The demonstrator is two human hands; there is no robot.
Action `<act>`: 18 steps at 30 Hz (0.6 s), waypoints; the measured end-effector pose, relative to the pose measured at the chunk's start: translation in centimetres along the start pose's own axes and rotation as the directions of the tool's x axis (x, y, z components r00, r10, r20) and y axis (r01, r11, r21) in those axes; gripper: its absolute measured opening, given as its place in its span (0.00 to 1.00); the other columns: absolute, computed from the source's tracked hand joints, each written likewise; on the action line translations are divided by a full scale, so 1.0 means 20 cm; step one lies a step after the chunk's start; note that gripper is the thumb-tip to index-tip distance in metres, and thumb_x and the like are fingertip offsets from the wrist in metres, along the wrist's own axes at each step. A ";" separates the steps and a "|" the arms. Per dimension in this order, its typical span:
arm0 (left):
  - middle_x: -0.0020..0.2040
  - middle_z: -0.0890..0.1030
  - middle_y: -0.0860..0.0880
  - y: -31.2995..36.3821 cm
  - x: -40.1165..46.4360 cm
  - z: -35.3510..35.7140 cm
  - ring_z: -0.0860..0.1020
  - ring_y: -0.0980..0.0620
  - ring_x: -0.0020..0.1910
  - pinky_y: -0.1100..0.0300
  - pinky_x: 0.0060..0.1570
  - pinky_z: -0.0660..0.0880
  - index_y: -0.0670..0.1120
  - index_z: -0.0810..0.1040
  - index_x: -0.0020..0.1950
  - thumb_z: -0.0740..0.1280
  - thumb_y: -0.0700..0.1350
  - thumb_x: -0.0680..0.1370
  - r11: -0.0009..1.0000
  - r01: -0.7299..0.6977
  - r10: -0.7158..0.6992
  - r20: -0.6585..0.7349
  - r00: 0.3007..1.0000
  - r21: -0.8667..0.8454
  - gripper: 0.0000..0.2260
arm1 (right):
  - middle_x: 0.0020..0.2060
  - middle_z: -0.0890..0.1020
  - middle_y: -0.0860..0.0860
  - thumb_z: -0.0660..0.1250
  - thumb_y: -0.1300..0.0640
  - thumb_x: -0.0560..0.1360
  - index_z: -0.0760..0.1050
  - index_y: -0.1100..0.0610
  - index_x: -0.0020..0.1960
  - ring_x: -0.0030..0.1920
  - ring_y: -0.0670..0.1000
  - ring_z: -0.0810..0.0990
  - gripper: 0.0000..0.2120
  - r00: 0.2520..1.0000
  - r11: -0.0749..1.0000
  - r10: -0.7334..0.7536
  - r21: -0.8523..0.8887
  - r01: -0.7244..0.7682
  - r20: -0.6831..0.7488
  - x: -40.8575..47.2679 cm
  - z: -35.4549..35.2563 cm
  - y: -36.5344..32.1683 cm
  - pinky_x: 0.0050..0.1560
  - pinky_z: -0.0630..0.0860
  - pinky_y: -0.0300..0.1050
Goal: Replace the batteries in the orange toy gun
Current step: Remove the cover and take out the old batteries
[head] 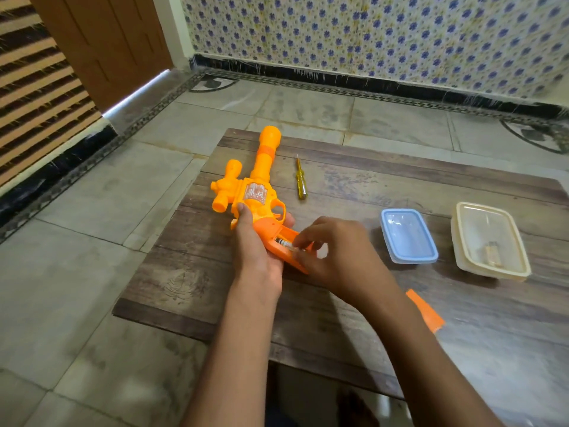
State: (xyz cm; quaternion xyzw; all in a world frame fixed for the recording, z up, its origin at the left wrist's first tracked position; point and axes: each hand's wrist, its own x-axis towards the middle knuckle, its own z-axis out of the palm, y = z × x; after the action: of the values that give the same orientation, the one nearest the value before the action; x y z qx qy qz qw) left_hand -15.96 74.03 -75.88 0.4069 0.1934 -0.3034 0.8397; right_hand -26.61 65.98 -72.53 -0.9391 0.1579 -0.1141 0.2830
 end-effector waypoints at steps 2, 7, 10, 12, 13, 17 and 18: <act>0.48 0.84 0.43 -0.01 0.00 0.00 0.83 0.45 0.44 0.50 0.43 0.81 0.44 0.78 0.65 0.58 0.63 0.83 0.999 -0.009 0.010 -0.007 1.000 0.051 0.25 | 0.42 0.86 0.55 0.70 0.57 0.73 0.87 0.55 0.48 0.43 0.55 0.82 0.07 0.999 0.994 0.029 -0.102 -0.026 0.032 0.03 0.03 0.00 0.47 0.78 0.52; 0.55 0.83 0.39 -0.02 0.01 0.00 0.84 0.43 0.47 0.46 0.49 0.82 0.42 0.76 0.70 0.60 0.63 0.82 0.998 -0.024 0.024 0.004 1.000 0.064 0.28 | 0.45 0.85 0.53 0.70 0.45 0.74 0.83 0.51 0.54 0.43 0.56 0.82 0.14 0.994 0.970 0.111 -0.219 -0.106 0.013 0.07 0.08 0.02 0.44 0.81 0.48; 0.52 0.84 0.40 -0.02 0.01 -0.01 0.84 0.43 0.47 0.46 0.49 0.82 0.42 0.77 0.68 0.59 0.63 0.83 0.998 -0.027 0.027 -0.004 1.000 0.053 0.28 | 0.42 0.85 0.54 0.70 0.47 0.72 0.83 0.54 0.51 0.42 0.58 0.83 0.13 0.999 0.963 0.040 -0.265 -0.046 -0.029 0.07 0.07 0.01 0.44 0.82 0.52; 0.53 0.84 0.39 -0.01 0.02 -0.01 0.84 0.43 0.46 0.46 0.49 0.82 0.43 0.77 0.67 0.59 0.63 0.83 0.998 -0.032 0.032 -0.002 0.999 0.051 0.27 | 0.40 0.85 0.53 0.69 0.45 0.71 0.84 0.54 0.49 0.41 0.58 0.83 0.14 0.999 0.974 0.020 -0.225 -0.030 -0.045 0.05 0.06 0.01 0.43 0.82 0.52; 0.53 0.84 0.39 -0.02 0.02 -0.01 0.84 0.43 0.45 0.46 0.49 0.82 0.43 0.77 0.66 0.59 0.63 0.83 0.998 -0.037 0.037 -0.001 0.999 0.053 0.26 | 0.38 0.85 0.53 0.67 0.44 0.71 0.84 0.54 0.47 0.40 0.57 0.83 0.16 0.998 0.982 0.020 -0.187 -0.029 -0.051 0.04 0.04 0.01 0.42 0.82 0.52; 0.49 0.83 0.39 -0.01 0.01 0.00 0.83 0.44 0.41 0.48 0.49 0.80 0.43 0.78 0.61 0.57 0.61 0.85 0.996 -0.072 0.072 -0.005 0.997 0.046 0.23 | 0.35 0.84 0.54 0.71 0.54 0.68 0.86 0.56 0.42 0.36 0.56 0.83 0.08 0.966 0.999 0.046 0.013 -0.044 -0.255 -0.01 -0.05 0.05 0.40 0.81 0.55; 0.46 0.84 0.41 0.00 0.01 0.00 0.83 0.45 0.39 0.50 0.47 0.80 0.43 0.79 0.57 0.57 0.60 0.85 0.996 -0.077 0.078 -0.006 0.997 0.041 0.22 | 0.35 0.84 0.54 0.73 0.59 0.68 0.86 0.57 0.42 0.36 0.55 0.83 0.05 0.948 0.998 0.065 0.024 -0.061 -0.312 -0.02 -0.06 0.07 0.40 0.80 0.55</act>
State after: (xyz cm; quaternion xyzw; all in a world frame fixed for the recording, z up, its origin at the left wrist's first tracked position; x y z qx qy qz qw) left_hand -15.87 73.90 -75.99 0.4320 0.1743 -0.2729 0.8417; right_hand -27.65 64.29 -72.38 -0.9017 0.2298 -0.2534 0.2644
